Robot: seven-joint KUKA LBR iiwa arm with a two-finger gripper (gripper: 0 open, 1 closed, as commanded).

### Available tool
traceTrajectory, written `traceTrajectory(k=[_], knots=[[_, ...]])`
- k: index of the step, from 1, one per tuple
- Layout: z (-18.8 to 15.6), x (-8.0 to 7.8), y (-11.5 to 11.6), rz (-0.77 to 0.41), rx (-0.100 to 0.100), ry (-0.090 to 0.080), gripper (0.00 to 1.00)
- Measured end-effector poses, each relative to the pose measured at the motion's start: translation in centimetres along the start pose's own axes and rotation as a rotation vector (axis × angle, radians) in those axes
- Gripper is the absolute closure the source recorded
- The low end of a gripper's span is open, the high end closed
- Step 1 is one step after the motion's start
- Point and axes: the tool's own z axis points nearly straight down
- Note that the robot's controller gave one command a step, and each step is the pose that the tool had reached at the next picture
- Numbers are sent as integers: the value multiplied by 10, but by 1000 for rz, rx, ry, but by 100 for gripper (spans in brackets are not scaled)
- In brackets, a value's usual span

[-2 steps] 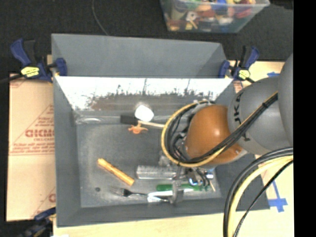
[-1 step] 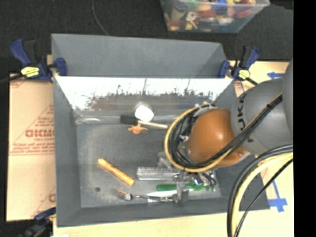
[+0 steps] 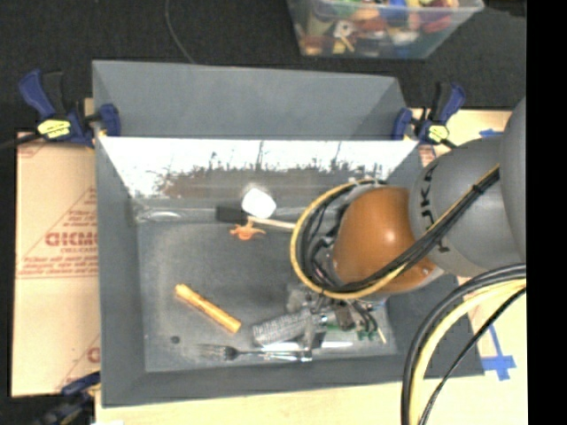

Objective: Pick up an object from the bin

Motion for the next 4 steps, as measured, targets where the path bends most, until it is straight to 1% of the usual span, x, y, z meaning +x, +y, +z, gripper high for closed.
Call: traceTrajectory(k=[1,3,4], knots=[[0,0,0,1,0,0,100],[-36,0,-1,4,1,2,100],[-70,0,-1,5,1,6,100]])
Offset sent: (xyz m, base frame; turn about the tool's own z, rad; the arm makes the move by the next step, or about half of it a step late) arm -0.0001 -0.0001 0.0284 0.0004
